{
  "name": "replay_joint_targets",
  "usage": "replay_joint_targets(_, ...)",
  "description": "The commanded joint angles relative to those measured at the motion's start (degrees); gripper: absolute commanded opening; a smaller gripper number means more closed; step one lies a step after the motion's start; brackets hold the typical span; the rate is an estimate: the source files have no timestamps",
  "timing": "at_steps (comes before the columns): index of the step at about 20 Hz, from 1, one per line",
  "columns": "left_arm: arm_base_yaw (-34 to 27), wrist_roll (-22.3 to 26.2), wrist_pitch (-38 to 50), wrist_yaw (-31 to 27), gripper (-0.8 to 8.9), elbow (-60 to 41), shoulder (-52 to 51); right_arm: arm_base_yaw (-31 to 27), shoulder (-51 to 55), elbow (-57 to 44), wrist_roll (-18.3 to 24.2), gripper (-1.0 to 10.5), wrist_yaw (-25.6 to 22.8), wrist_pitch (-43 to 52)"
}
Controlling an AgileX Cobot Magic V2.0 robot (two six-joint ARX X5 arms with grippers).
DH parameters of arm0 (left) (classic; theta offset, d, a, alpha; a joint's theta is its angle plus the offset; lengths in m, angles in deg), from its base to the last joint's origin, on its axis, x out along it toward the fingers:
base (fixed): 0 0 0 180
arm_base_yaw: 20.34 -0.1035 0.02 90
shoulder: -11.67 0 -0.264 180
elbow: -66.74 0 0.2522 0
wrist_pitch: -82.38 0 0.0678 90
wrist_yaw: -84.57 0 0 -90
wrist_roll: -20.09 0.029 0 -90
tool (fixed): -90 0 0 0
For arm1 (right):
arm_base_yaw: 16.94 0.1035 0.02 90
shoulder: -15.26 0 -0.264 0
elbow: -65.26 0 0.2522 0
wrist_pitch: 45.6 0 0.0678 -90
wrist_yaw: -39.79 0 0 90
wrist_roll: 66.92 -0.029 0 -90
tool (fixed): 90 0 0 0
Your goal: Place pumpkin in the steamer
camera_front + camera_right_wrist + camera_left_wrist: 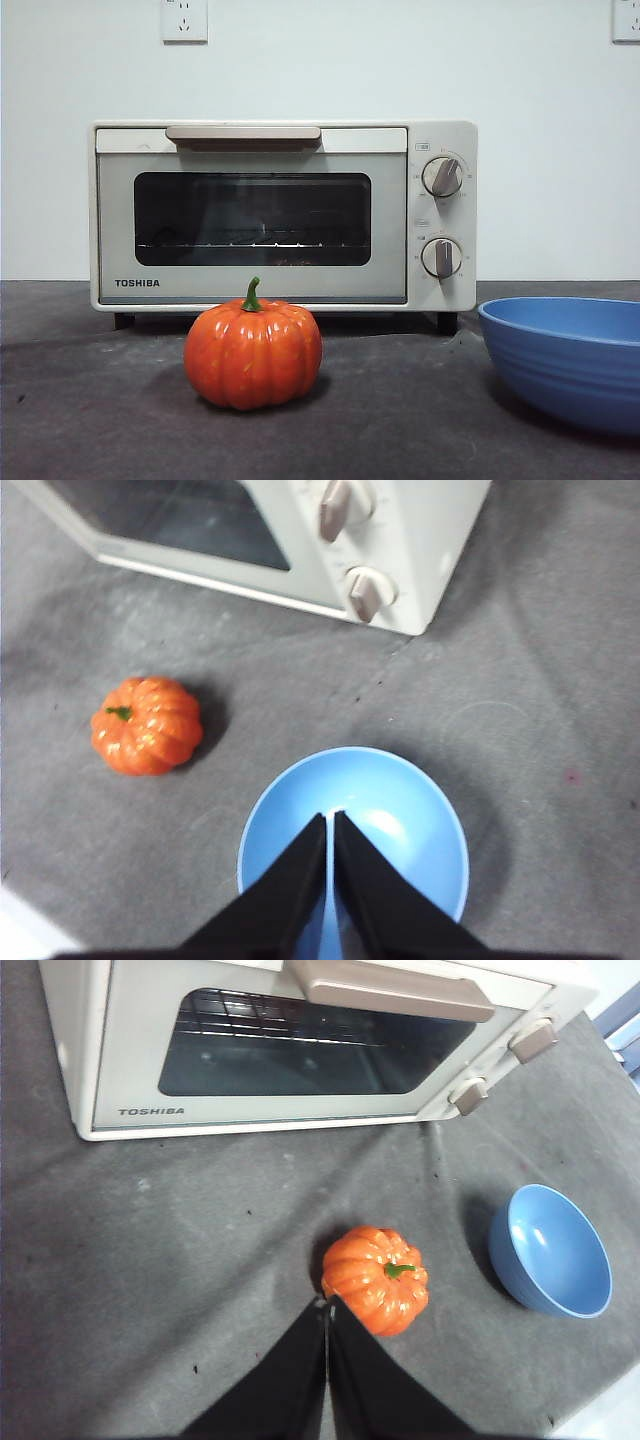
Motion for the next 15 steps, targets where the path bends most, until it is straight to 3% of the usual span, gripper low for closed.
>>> replay_joint_targets(1, 0.2, 1.4, 0.6, 0.4, 0.14, 1.2, 0.3, 0.5, -0.4, 1.0, 1.1, 0.1, 0.1, 0.5)
replay_joint_targets(3, 0.2, 1.4, 0.5, 0.4, 0.14, 1.2, 0.3, 0.5, -0.4, 1.0, 1.0, 0.2, 0.1, 0.5)
replay_joint_targets(4, 0.2, 1.4, 0.5, 0.4, 0.14, 1.2, 0.3, 0.5, -0.4, 1.0, 1.0, 0.9, 0.0, 0.5)
replay_joint_targets(6, 0.2, 1.4, 0.6, 0.4, 0.14, 1.2, 0.3, 0.5, -0.4, 1.0, 0.5, 3.8, 0.1, 0.5)
replay_joint_targets(7, 0.2, 1.4, 0.6, 0.4, 0.14, 1.2, 0.3, 0.5, -0.4, 1.0, 0.2, 4.5, 0.1, 0.5)
replay_joint_targets(11, 0.2, 1.4, 0.6, 0.4, 0.14, 1.2, 0.3, 0.8, -0.4, 1.0, -0.9, 4.6, 1.2, 1.5)
replay_joint_targets(15, 0.2, 1.4, 0.7, 0.4, 0.14, 1.2, 0.3, 5.2, -1.8, 2.6, -2.6, 4.6, 2.7, 5.0)
